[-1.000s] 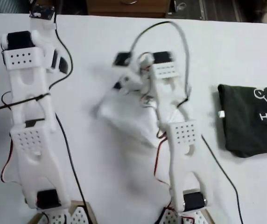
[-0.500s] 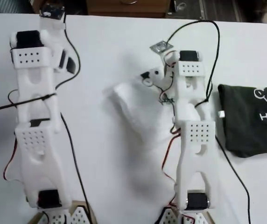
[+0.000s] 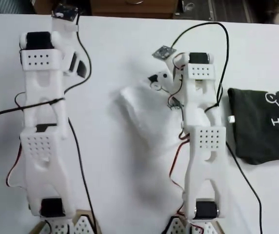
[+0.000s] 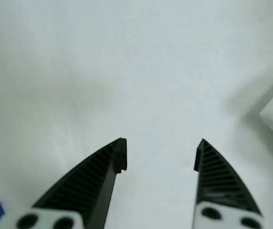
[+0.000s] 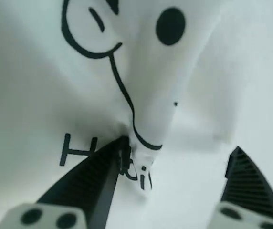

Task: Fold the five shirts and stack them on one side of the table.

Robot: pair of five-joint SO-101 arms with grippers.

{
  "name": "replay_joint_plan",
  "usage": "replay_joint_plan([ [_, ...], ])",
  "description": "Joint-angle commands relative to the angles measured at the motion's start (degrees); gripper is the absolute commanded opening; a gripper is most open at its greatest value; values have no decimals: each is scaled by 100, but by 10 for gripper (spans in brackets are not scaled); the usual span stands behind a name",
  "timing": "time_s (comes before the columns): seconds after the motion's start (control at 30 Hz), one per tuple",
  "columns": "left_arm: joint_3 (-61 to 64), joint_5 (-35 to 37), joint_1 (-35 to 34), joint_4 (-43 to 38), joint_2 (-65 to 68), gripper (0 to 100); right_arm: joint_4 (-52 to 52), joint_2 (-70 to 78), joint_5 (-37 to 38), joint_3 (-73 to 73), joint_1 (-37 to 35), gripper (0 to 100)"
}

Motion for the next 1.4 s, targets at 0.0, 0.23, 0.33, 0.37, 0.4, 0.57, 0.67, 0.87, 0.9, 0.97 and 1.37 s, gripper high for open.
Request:
replay_joint_plan([
  [0.0,4,-35,44,88,-79,253,13,-514,422,0,101,334],
  [0.23,4,-35,35,97,-79,253,-66,-611,607,0,-303,334],
  [0.33,4,-35,44,97,-79,253,-66,-585,475,53,-453,334],
  [0.37,4,-35,35,97,-88,253,-66,-541,396,18,-470,334],
  [0.4,4,-35,18,97,-97,253,-66,-497,369,9,-470,334],
  [0.57,4,-53,-26,105,-141,253,-198,-163,325,9,-312,334],
  [0.67,13,-53,-26,105,-132,253,-295,75,343,0,-198,334],
  [0.87,13,-62,-26,114,-141,253,-277,277,387,0,13,334],
  [0.9,13,-62,-26,114,-141,253,-242,277,387,0,13,334],
  [0.97,4,-62,-26,114,-141,253,-127,277,360,9,22,334],
  [1.37,4,-62,-26,114,-141,253,57,268,-1556,255,57,334],
])
